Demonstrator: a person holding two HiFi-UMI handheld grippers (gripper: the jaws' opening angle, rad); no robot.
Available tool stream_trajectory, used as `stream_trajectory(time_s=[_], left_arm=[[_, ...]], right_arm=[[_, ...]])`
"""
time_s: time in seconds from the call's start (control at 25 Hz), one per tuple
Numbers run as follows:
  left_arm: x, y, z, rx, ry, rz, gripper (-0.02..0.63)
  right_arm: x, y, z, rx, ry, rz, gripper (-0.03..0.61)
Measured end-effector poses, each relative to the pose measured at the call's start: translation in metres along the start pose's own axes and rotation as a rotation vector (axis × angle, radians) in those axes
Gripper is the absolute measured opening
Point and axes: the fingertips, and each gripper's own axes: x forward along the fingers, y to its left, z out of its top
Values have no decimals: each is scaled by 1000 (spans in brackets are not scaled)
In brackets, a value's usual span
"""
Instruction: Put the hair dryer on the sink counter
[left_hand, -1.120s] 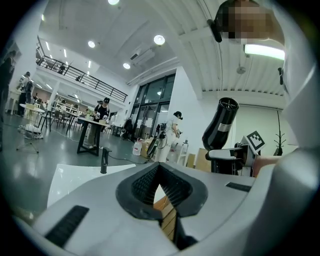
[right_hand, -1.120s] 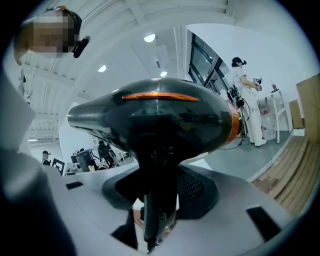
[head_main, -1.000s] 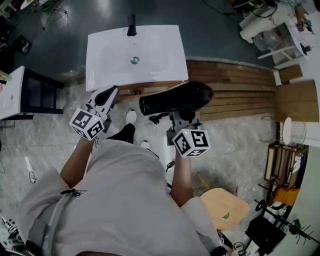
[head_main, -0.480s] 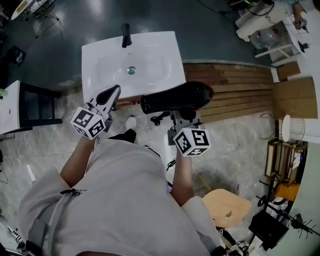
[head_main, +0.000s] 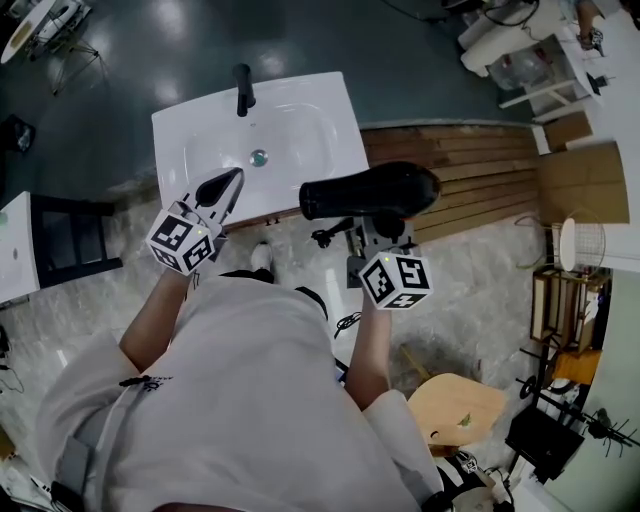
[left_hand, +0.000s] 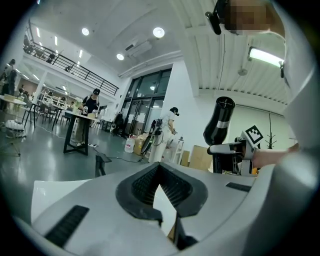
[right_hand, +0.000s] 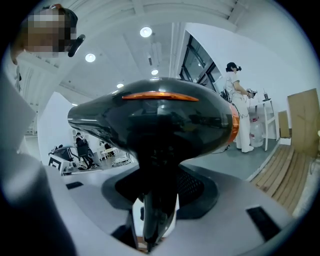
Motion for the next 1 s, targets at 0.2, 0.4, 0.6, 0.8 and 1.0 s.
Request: stream_trajectory(time_s=[0.2,0.4,0.6,0.8,1.0], left_arm=[[10,19,0,1,10,-22,2],[13,29,4,-5,4,-28,2],[18,33,2,-8,28,-19,2],[20,37,2,-14,27,-4,2],[33,41,4,-23,20,24,2]], right_arm=[[16,-3,5,-12,-3,-30,176],[21,-7,4,-3,4,-48,176],[29,-12,10,-12,15,-43,176],[40,-20,11,-43,40,-37,176],[56,-39,17,-65,69,-20,176]])
